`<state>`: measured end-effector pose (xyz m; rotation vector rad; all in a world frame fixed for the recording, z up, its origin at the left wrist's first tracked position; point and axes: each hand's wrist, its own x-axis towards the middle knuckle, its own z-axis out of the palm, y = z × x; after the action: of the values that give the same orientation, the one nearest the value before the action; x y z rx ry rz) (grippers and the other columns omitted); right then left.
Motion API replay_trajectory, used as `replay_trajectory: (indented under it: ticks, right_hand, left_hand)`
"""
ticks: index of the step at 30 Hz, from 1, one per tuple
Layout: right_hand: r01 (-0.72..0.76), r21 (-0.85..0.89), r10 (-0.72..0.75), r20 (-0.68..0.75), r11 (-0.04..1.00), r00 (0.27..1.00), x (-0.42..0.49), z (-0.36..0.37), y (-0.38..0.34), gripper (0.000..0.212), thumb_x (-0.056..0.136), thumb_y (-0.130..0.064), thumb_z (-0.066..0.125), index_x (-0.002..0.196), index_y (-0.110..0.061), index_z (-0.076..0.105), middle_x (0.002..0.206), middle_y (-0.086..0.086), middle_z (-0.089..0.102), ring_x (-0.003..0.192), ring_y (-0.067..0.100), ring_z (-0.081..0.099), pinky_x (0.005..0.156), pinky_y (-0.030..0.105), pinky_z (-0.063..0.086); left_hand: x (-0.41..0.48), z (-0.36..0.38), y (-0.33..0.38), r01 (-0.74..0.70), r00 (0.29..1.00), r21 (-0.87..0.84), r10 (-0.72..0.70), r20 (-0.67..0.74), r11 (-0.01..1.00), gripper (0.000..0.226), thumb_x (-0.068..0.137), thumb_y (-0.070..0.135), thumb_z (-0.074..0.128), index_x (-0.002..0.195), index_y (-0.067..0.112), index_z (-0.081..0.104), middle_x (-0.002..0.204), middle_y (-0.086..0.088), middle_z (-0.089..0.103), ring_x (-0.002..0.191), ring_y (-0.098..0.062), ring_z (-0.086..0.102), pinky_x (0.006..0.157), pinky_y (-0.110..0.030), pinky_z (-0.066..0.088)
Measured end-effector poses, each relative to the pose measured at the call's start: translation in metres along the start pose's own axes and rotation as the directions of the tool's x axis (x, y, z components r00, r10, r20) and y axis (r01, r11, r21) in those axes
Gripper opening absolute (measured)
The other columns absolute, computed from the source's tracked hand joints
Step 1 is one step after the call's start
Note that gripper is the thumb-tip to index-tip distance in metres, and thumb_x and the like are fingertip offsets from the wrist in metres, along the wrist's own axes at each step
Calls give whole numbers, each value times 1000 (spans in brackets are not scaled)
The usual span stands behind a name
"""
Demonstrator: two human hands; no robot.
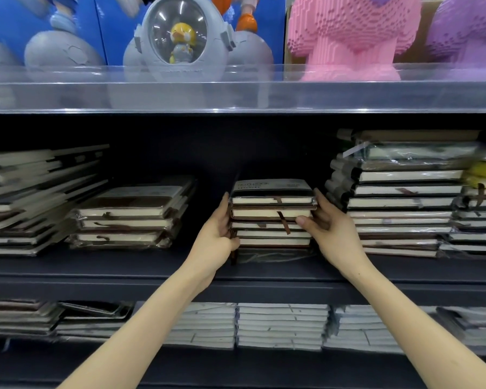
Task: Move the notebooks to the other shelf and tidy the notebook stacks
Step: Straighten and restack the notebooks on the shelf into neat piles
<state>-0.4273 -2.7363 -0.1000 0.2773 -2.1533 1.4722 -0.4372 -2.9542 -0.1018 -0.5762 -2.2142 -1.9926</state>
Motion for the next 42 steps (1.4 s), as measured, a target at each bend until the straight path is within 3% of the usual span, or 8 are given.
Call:
replay_trajectory:
  ticks: [4,10,23,26,30,32,35,42]
  right_hand:
    - [26,-41,-26,0,999,1000,0,2,-1,71,90,-17,63,148,-31,24,136,-13,43,121,-5,38,89,-7,28]
    - [32,-82,-32,3,996,999,1,2,-1,71,90,-21,62,148,-33,21,142,-4,45,125,-1,38,105,13,29]
    - [25,-77,-20,72,997,997,-8,-1,-10,66,95,-27,54,149,-33,17,138,-17,36,133,2,32,107,15,25]
    - [139,-357,-203,-150,924,968,-22,5,-23,57,95,-26,54,147,-16,32,133,5,56,109,8,54,88,13,35]
    - [383,-611,-622,-236,693,747,-28,38,-56,39,92,-27,51,121,-3,61,106,10,71,87,20,70,73,20,48]
    - [462,-409,-558,-153,787,815,-29,65,-73,38,93,-32,50,121,-9,62,106,2,71,93,10,68,80,19,51]
    - [285,-121,-276,87,951,957,-23,109,-97,40,94,-38,51,132,-26,52,124,-8,62,114,-1,55,95,18,45]
    - [-256,128,199,345,958,917,7,195,-106,75,85,-63,47,150,-39,17,156,-8,22,142,14,23,96,23,24]
  left_hand:
    - [1,-2,-1,23,998,9,-23,55,1000,95,82,-26,40,150,32,6,147,6,41,134,-8,38,102,-18,38]
    - [0,-2,3,45,994,38,-49,103,998,100,78,-29,36,150,32,1,146,7,39,127,-2,42,82,-5,43]
    - [-9,2,12,13,996,-10,-12,91,1000,95,82,-26,37,149,33,4,145,14,32,134,-4,31,78,-1,41]
    - [-20,-4,22,-33,999,36,32,38,999,88,87,-20,42,149,34,10,154,9,23,137,-2,24,92,-2,34]
    - [-45,-40,31,-229,965,300,256,-52,926,68,90,-2,54,133,47,36,143,19,41,131,0,38,106,-14,33]
    - [-56,-72,34,-274,883,498,421,-210,823,49,90,2,57,127,34,52,123,18,58,115,2,54,96,-14,42]
    - [-57,-131,34,-141,693,765,615,-378,628,26,91,17,55,113,9,66,105,-2,68,98,-18,63,84,-28,45]
    - [-21,-204,18,212,926,484,-16,-378,849,54,96,51,30,144,27,35,148,-5,39,135,-25,35,94,-27,28]
